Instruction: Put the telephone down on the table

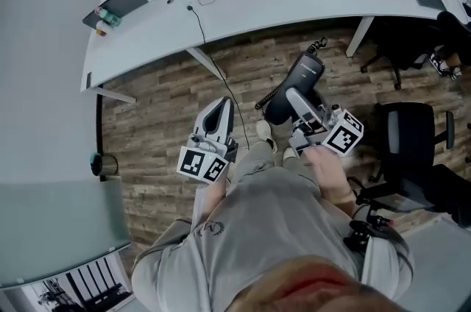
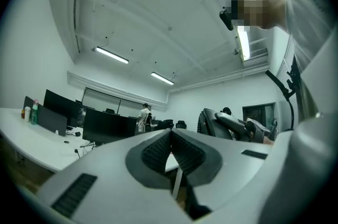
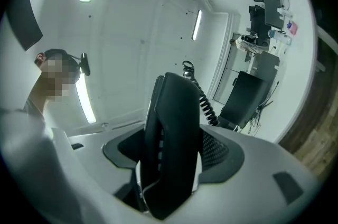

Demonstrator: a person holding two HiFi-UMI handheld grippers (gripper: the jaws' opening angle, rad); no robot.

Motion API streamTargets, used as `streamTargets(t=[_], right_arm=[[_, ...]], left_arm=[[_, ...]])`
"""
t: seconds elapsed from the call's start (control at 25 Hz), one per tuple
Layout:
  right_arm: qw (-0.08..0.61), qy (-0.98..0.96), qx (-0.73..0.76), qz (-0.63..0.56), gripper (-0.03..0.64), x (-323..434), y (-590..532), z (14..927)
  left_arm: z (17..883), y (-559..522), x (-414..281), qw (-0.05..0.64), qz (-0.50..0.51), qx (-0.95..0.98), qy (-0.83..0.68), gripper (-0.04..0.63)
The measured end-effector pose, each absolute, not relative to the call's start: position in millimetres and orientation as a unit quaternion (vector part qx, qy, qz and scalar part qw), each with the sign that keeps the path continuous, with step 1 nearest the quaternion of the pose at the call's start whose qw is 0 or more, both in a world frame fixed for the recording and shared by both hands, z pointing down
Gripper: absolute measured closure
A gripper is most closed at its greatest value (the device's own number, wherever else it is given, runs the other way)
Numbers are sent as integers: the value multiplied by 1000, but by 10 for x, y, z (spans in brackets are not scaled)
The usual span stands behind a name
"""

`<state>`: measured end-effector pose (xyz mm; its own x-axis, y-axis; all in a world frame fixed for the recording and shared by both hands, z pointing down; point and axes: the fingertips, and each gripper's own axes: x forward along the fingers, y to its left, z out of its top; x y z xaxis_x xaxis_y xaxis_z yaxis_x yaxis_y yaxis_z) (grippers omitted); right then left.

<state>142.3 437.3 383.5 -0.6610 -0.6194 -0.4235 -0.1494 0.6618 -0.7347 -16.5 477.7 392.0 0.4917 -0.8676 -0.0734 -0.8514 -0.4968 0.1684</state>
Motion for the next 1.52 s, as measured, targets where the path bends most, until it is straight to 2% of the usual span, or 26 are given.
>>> streamTargets(t=[0.16,0.6,0.88,1.16,1.36,1.52], right_arm=[[368,821,-212,-381,321,1582,4389,4022],[356,825,-226,-377,321,1477,3870,4147],[314,853,-231,-348,321,1054,3200,4039],[314,850,-229,-356,321,417,2325,3923],[319,856,-228,-337,321,274,2119,3800],[325,847,-258,-332,321,144,1646,3739]], left_arm=[[4054,4755,5,69,-65,861,-499,584],[4170,4121,4,74,-85,872,-476,584],[4178,3454,-400,75,-111,869,-477,584],[4163,2497,-1220,93,-154,852,-492,584],[4125,2134,-1443,82,-171,854,-484,584],[4209,1487,-1669,104,-172,862,-466,584]])
